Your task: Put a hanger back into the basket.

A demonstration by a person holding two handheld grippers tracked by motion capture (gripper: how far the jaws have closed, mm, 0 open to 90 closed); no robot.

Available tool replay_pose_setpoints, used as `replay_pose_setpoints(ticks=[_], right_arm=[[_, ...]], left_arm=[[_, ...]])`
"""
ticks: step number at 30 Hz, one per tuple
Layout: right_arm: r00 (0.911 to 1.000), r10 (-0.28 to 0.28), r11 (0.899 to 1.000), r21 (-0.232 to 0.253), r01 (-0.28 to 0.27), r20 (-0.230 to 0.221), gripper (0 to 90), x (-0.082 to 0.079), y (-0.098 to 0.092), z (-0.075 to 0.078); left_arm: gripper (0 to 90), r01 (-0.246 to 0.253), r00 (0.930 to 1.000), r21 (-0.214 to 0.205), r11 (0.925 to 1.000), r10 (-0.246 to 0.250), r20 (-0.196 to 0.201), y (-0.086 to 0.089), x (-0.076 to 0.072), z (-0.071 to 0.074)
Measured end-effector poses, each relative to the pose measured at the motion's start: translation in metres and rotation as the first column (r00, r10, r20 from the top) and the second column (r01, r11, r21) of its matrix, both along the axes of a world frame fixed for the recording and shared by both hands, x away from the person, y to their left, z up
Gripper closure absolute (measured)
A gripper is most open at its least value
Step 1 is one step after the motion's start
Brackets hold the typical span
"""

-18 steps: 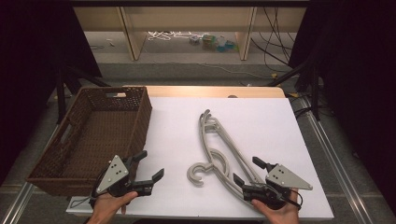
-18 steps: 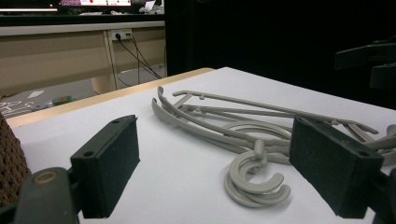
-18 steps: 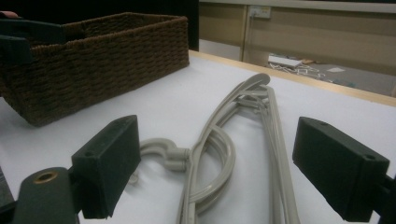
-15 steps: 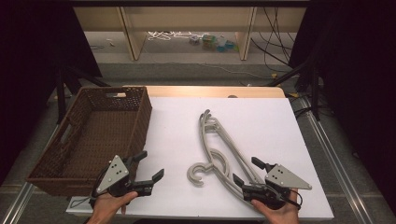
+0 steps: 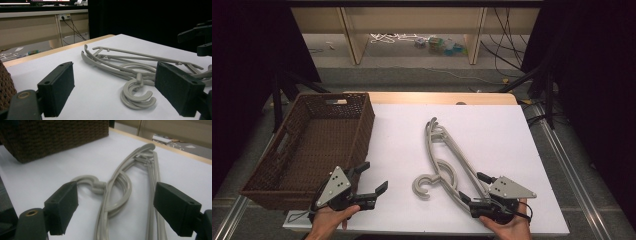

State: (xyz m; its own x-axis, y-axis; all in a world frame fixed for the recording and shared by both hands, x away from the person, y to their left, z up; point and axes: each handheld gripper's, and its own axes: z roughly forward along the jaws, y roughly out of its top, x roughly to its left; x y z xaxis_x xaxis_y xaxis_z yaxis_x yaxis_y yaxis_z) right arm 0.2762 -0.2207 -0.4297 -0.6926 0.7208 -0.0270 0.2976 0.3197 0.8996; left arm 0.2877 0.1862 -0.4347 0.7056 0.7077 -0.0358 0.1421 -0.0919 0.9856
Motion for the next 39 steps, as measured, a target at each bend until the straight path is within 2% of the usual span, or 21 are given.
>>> replay_pose_setpoints(ticks=[1,4,6,8,10,11,14,15,17,19,21,23,26,27,29,30,31,32,34,36,39], right_arm=[[1.0000,-0.006,1.000,-0.016,0.006,0.008,22.6,0.001,-0.001,0.000],[0.9991,0.007,0.998,-0.058,-0.009,-0.041,26.0,0.004,0.001,-0.001],[0.9967,0.013,0.992,-0.121,-0.023,-0.080,27.1,0.009,0.004,-0.002],[0.9948,0.020,0.985,-0.167,-0.037,-0.100,31.9,0.014,0.009,-0.004],[0.9887,0.026,0.977,-0.205,-0.056,-0.147,33.2,0.019,0.014,-0.006],[0.9875,0.029,0.973,-0.220,-0.063,-0.155,36.2,0.021,0.017,-0.008],[0.9796,0.029,0.953,-0.290,-0.087,-0.199,39.9,0.025,0.025,-0.012],[0.9750,0.024,0.948,-0.305,-0.093,-0.221,41.5,0.026,0.027,-0.013],[0.9708,0.049,0.937,-0.326,-0.126,-0.235,44.6,0.031,0.030,-0.016],[0.9645,0.016,0.936,-0.336,-0.107,-0.263,48.1,0.032,0.034,-0.019],[0.9592,0.018,0.932,-0.342,-0.118,-0.282,52.8,0.034,0.037,-0.021],[0.9487,0.027,0.923,-0.357,-0.144,-0.315,56.3,0.037,0.037,-0.021],[0.9393,0.023,0.916,-0.369,-0.157,-0.342,60.8,0.041,0.040,-0.024],[0.9427,0.020,0.917,-0.370,-0.150,-0.333,62.7,0.043,0.041,-0.027],[0.9377,0.019,0.916,-0.370,-0.156,-0.347,66.4,0.045,0.042,-0.028],[0.9235,0.003,0.914,-0.375,-0.159,-0.383,67.9,0.044,0.042,-0.027],[0.9171,-0.003,0.914,-0.372,-0.159,-0.399,69.0,0.045,0.043,-0.026],[0.9176,-0.007,0.910,-0.382,-0.159,-0.397,69.3,0.046,0.043,-0.027],[0.9143,-0.002,0.910,-0.379,-0.166,-0.405,71.8,0.050,0.043,-0.028],[0.9058,-0.001,0.912,-0.372,-0.173,-0.424,75.4,0.050,0.043,-0.027],[0.9085,-0.007,0.907,-0.385,-0.170,-0.418,76.9,0.050,0.044,-0.027]], left_arm=[[15.8,-0.002,1.0000,0.001,1.0000,0.002,-0.003,0.000,0.000,0.000],[15.8,-0.003,1.0000,0.003,1.0000,0.003,-0.003,0.000,0.000,0.000],[15.7,-0.002,1.0000,0.005,1.0000,0.002,-0.002,0.000,0.000,0.000],[15.8,-0.004,1.0000,0.001,1.0000,0.004,-0.005,-0.001,0.000,0.000],[15.8,-0.002,1.0000,0.005,1.0000,0.002,-0.002,-0.001,0.000,0.000],[15.7,-0.001,1.0000,0.006,1.0000,0.001,-0.002,-0.001,0.000,0.000],[15.8,0.003,1.0000,0.011,0.9999,-0.003,0.002,-0.001,0.000,0.000],[15.8,0.003,1.0000,0.011,0.9999,-0.003,0.002,-0.002,0.000,0.000],[15.8,0.002,1.0000,0.006,1.0000,-0.002,-0.002,-0.002,-0.001,0.000],[15.8,0.003,1.0000,0.007,1.0000,-0.003,-0.001,-0.002,-0.001,0.000],[15.8,0.002,1.0000,0.007,1.0000,-0.002,0.000,-0.002,-0.001,0.000],[15.8,0.004,1.0000,0.010,0.9999,-0.004,-0.002,-0.002,-0.001,0.000],[15.9,0.004,1.0000,0.006,1.0000,-0.004,-0.003,-0.003,-0.001,0.000],[15.8,0.005,1.0000,0.006,1.0000,-0.005,-0.002,-0.003,-0.001,0.000],[15.8,0.010,0.9999,0.015,0.9998,-0.010,0.006,-0.002,-0.001,0.000],[15.8,0.010,0.9999,0.015,0.9998,-0.010,0.005,-0.002,-0.001,0.000],[15.9,0.010,0.9999,0.013,0.9999,-0.010,0.005,-0.002,-0.001,0.000],[15.9,0.011,0.9999,0.012,0.9999,-0.011,0.005,-0.003,-0.001,0.000],[15.9,0.012,0.9999,0.015,0.9998,-0.012,0.006,-0.003,0.000,0.000],[15.9,0.013,0.9999,0.014,0.9998,-0.013,0.002,-0.003,-0.001,0.000],[15.9,0.016,0.9999,0.014,0.9998,-0.016,-0.001,-0.004,-0.001,0.000]])
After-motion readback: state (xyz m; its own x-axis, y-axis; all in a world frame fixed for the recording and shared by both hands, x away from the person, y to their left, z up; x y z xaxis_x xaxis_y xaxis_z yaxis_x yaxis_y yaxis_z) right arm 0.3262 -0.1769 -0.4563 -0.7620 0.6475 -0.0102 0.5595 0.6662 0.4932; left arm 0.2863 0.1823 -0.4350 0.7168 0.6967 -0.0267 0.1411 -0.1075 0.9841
